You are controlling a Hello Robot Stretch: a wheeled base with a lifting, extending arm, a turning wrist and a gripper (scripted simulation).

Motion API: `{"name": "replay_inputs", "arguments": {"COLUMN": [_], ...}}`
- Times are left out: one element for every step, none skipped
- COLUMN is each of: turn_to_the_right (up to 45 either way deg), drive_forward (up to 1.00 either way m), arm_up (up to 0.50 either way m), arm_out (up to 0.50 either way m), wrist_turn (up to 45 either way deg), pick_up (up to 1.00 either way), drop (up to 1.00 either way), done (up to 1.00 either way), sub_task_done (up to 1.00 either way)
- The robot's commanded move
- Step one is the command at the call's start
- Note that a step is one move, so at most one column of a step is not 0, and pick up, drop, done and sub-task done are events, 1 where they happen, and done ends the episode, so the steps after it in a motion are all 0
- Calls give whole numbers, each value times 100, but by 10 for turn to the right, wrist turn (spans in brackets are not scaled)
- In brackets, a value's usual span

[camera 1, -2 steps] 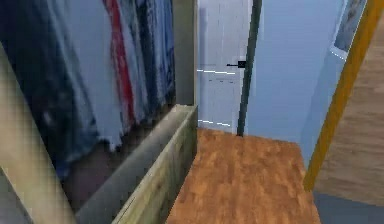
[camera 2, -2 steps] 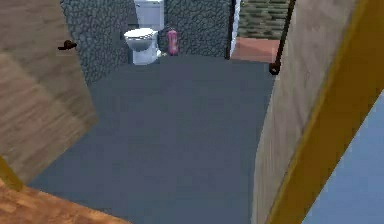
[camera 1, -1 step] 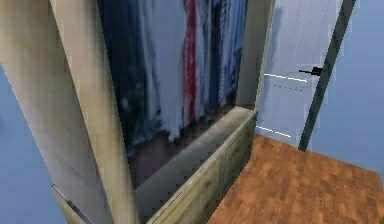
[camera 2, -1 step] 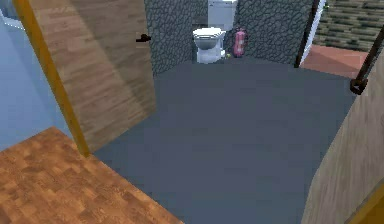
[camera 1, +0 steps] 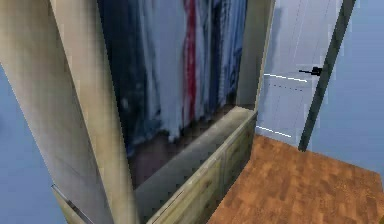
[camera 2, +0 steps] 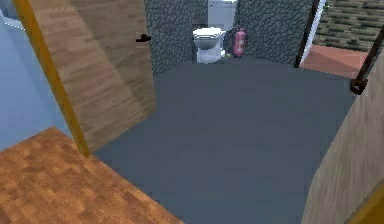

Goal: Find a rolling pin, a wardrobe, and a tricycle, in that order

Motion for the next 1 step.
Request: {"name": "replay_inputs", "arguments": {"turn_to_the_right": [450], "drive_forward": [0], "arm_up": [0], "arm_out": [0], "wrist_turn": [0], "pick_up": [0], "drop": [0], "done": [0], "sub_task_done": [0]}}
